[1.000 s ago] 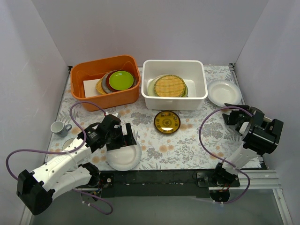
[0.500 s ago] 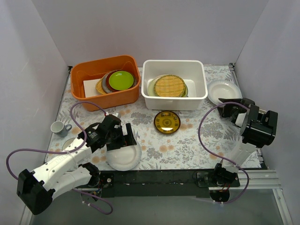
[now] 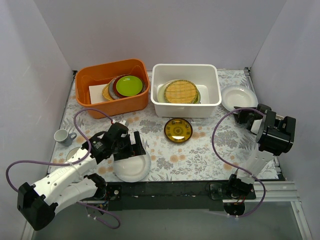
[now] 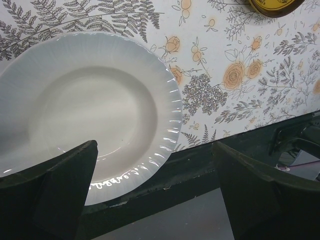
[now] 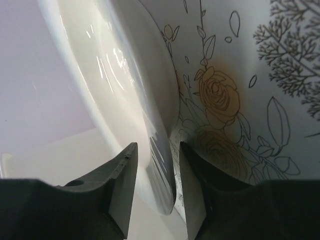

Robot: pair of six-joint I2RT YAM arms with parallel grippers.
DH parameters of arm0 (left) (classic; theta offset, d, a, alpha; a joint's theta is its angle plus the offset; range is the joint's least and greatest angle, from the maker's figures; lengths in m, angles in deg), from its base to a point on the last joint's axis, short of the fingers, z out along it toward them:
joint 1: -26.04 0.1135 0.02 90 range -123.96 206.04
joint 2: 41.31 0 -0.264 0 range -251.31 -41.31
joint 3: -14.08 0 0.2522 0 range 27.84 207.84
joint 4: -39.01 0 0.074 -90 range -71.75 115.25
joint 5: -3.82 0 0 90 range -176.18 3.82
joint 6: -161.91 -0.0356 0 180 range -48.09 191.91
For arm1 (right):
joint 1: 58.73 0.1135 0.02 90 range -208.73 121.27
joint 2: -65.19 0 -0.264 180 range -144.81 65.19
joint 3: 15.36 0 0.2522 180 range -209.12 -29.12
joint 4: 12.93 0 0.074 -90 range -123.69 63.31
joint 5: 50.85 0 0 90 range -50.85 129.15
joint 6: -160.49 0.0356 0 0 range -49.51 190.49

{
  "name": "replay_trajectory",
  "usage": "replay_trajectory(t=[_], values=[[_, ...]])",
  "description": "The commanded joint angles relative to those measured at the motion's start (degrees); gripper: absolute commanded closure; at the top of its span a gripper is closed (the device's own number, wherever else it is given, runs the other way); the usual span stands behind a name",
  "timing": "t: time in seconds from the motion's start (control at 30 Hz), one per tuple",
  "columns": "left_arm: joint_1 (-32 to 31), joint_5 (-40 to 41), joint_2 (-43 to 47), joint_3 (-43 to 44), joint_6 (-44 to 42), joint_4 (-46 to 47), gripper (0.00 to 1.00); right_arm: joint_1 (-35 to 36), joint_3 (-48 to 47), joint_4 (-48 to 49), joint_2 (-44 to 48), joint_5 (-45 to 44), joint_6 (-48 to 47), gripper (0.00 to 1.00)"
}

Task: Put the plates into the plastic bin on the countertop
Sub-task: Pick up the plate from the corner of the board.

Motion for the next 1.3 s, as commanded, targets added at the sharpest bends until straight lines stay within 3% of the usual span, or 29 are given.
replay_trajectory(t=[0.0,0.2,0.33,0.43,0.67,1.27], values=[[-0.33,0.21,1.82,-0.11,-0.34,0.07,0.02,0.11,-2.92,-1.46,-1.52,-1.98,-0.14,0.55],[-0.42,0.12,2.53,-0.19,-0.16,-0.1,0.02,-0.06,-2.75,0.73,-2.4,-0.4,0.13,0.69],[-0.51,0.12,3.05,-0.19,-0.16,-0.1,0.02,-0.06,-0.99,5.29,-3.1,1.8,1.79,0.86],[-0.59,0.12,3.15,-0.37,-0.16,-0.1,0.02,-0.06,0.59,9.16,-3.28,2.95,2.76,0.93],[-0.68,-0.05,2.79,-0.28,-0.34,-0.01,0.02,-0.06,-0.01,10.75,0.14,4.97,3.73,0.98],[-1.65,0.04,5.16,-0.9,1.16,-0.54,0.02,-0.68,-1.42,8.91,14.55,6.82,6.28,0.99]])
